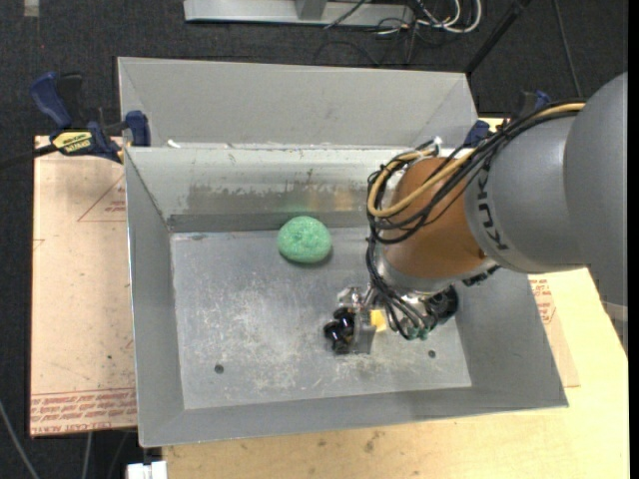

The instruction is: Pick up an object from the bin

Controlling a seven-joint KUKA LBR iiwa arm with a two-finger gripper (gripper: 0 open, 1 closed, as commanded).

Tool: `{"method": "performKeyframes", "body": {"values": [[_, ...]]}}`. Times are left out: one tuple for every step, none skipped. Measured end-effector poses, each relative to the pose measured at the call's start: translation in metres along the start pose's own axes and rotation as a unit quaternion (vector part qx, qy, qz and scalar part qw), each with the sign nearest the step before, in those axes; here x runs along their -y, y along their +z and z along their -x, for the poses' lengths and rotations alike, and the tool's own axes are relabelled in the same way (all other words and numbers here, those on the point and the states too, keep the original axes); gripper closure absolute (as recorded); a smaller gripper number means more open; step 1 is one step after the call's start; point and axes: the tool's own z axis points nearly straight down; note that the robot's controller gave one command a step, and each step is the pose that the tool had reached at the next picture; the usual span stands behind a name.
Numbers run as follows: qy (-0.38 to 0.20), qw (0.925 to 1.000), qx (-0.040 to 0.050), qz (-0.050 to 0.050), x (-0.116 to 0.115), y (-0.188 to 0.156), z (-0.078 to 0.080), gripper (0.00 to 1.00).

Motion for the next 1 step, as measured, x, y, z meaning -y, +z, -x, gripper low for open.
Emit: {"method": "performKeyframes", "body": {"values": [[0.000, 1.0000, -0.0038, 0.000, -0.0001, -0.0194, -0.0022, 1.00]]}}
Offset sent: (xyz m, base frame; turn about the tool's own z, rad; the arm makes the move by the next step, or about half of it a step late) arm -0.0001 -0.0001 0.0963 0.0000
